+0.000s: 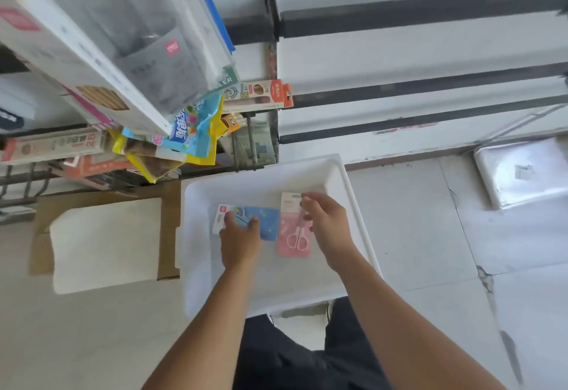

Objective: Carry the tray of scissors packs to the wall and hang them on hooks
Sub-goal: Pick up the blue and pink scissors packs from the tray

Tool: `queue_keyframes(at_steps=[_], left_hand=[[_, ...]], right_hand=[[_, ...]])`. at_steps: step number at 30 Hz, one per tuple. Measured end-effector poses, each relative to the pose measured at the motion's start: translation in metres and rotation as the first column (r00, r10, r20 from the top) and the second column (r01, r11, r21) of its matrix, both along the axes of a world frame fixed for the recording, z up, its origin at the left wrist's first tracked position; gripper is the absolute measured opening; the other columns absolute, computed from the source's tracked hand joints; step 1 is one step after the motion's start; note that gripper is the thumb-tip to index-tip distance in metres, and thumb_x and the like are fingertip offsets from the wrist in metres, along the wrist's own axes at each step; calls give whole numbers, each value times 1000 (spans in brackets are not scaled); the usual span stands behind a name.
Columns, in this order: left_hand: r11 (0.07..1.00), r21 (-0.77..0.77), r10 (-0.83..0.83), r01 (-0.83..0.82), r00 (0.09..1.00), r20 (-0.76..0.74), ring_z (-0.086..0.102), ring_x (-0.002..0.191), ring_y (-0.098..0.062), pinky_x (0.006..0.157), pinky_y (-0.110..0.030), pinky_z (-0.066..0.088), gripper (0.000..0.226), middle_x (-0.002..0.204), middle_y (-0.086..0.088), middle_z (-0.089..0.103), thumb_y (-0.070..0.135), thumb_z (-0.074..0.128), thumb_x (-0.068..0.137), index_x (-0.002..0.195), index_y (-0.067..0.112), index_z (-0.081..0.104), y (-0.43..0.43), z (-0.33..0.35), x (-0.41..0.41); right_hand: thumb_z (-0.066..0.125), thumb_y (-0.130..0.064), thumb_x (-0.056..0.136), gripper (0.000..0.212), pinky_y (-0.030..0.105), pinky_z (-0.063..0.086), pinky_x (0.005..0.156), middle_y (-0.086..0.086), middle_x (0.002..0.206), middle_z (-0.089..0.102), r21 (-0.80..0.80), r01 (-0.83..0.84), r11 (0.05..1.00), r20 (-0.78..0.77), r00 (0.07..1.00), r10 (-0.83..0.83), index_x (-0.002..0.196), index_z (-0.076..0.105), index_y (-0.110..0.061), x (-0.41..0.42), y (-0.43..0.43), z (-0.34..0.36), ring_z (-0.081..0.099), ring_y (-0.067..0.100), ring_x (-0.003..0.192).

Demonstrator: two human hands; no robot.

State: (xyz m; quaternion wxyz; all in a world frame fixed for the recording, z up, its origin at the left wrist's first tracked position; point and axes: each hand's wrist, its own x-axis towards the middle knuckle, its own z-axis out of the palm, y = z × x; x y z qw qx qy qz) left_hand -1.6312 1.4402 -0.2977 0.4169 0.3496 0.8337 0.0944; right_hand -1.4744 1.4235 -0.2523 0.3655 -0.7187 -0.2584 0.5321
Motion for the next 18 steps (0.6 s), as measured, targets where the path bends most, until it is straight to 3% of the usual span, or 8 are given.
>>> queue_keyframes(at_steps=[3,5,8,12,16,18], left_hand=[[937,-200,-299,286,953,-41,44,128,-46,104,-47,38,70,152,-20,24,54,41,97,158,34,12,-2,-23,12],[885,-277,-399,374,916,-37,37,131,-44,108,-45,33,65,156,-17,16,57,35,98,157,35,18,-7,-32,14],[868,-257,-462,424,880,-110,38,130,-41,108,-43,31,56,156,-13,20,54,39,98,149,32,39,-16,-34,9],[907,-178,-418,382,871,-258,51,118,-40,96,-42,40,52,141,-15,41,51,49,95,123,10,63,-21,-40,-1],[994,-97,-71,48,965,-250,48,121,-43,100,-45,39,78,134,-22,46,55,71,78,136,10,45,-17,-42,-1],[992,-122,-54,23,964,-259,45,124,-42,101,-45,35,90,134,-23,44,55,75,74,144,17,33,-11,-44,5]], right_hand=[[61,-21,94,15,29,49,75,-6,96,72,-34,-12,999,-13,1000,11,93,71,-32,2,-1,-14,66,14,84],[61,-21,93,14,28,48,73,-7,94,72,-57,-21,998,-17,1000,21,92,71,-32,2,-2,-24,65,13,82],[60,-25,91,15,28,49,74,-8,98,72,-90,-47,995,-10,999,46,98,72,-31,0,-3,-34,65,13,83],[56,-16,96,25,14,46,59,-6,102,67,-168,-75,983,38,996,83,117,70,-17,-4,-2,-40,61,3,77],[52,-18,96,32,31,57,70,-2,110,68,-256,-106,961,169,974,152,125,65,-17,-8,-3,-51,68,19,83],[51,-24,94,35,38,58,79,-2,111,65,-311,-132,941,230,951,209,128,61,-20,-10,-4,-56,69,24,91]])
